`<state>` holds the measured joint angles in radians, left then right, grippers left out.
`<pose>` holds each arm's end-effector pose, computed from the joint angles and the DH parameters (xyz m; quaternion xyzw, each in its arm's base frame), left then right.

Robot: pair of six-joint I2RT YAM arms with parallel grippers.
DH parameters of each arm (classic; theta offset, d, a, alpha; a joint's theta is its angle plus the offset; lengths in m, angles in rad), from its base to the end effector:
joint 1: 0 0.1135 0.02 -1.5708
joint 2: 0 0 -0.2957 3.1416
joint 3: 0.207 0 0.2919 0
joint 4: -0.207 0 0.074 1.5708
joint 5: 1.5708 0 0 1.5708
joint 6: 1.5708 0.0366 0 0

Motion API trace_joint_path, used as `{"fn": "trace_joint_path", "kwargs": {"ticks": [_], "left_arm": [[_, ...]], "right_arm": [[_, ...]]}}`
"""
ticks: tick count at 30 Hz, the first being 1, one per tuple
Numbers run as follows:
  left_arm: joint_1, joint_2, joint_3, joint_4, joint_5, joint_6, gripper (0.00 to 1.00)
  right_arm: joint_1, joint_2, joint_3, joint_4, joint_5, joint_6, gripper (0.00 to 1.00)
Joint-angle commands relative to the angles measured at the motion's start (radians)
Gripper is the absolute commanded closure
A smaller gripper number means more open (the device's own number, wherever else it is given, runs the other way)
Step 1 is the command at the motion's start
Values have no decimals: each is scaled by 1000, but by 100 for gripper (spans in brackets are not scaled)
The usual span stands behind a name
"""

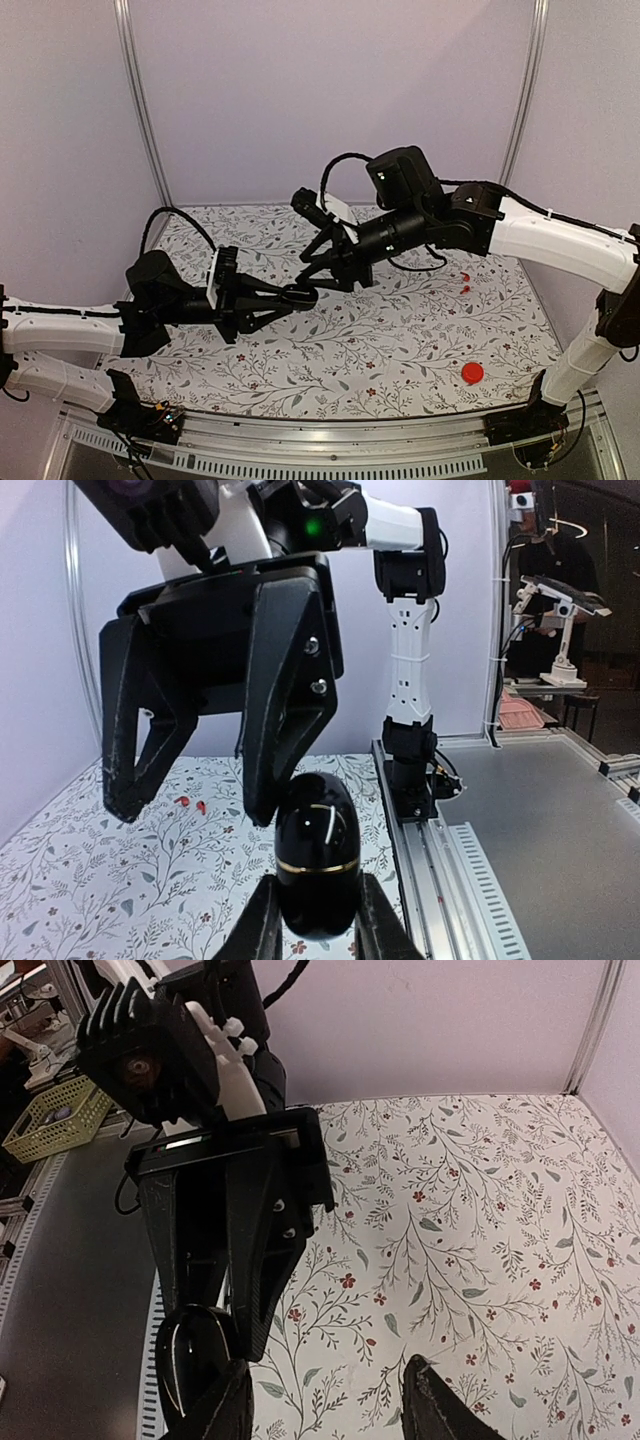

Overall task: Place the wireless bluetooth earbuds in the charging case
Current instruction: Close the charging case with the earbuds, then pass from the left arm to the right

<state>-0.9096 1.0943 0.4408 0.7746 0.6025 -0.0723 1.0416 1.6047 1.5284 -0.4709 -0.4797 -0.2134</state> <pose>0.1378 -0.2109 0.2628 0.4603 0.4882 -0.5105 0.5377 0.1926 0.3628 0.3917 -0.5914 0.6173 0.3810 0.3522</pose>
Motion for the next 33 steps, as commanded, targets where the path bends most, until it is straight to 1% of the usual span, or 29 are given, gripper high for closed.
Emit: {"fn": "trace_joint_path", "kwargs": {"ticks": [1, 6, 8, 9, 11, 13, 15, 16, 17, 18, 19, 22, 23, 26, 30, 33], "left_arm": [[0, 1, 27, -8, -45, -9, 91], [1, -1, 26, -2, -50, -13, 91], [2, -1, 26, -11, -51, -8, 91], [4, -1, 25, -14, -56, -9, 91], [17, 4, 8, 15, -48, -31, 91], [33, 11, -3, 47, -7, -63, 91], [36, 16, 0, 51, 31, -76, 91], [37, 18, 2, 54, 42, -84, 91], [37, 20, 5, 55, 42, -93, 91], [37, 21, 8, 52, 40, -98, 91], [37, 19, 11, 50, 36, -104, 91], [38, 16, 22, 49, 12, -146, 89], [38, 18, 29, 48, 7, -160, 89], [38, 28, 53, 29, -9, -188, 89], [38, 50, 85, -18, -39, -213, 90], [38, 73, 101, -12, -44, -249, 90]], "right_arm": [[22, -41, 5, -25, 12, -20, 49], [50, -44, 4, -42, 62, -29, 48], [43, -48, 9, -45, 115, -19, 46], [21, -56, 8, -39, 109, -8, 45], [-54, -78, -11, -14, 28, 21, 42], [-119, -110, -58, 42, -114, 70, 40], [-132, -155, -95, 93, -257, 97, 39], [-132, -164, -101, 98, -301, 94, 39], [-132, -175, -102, 96, -314, 89, 39], [-127, -183, -109, 97, -294, 82, 39], [-109, -201, -130, 108, -234, 60, 38], [-20, -286, -203, 145, 37, -42, 34], [-6, -291, -197, 129, 90, -62, 33], [33, -262, -163, 85, 220, -120, 27], [112, -233, -158, 66, 395, -205, 24], [181, -191, -160, 69, 611, -283, 23]]}}
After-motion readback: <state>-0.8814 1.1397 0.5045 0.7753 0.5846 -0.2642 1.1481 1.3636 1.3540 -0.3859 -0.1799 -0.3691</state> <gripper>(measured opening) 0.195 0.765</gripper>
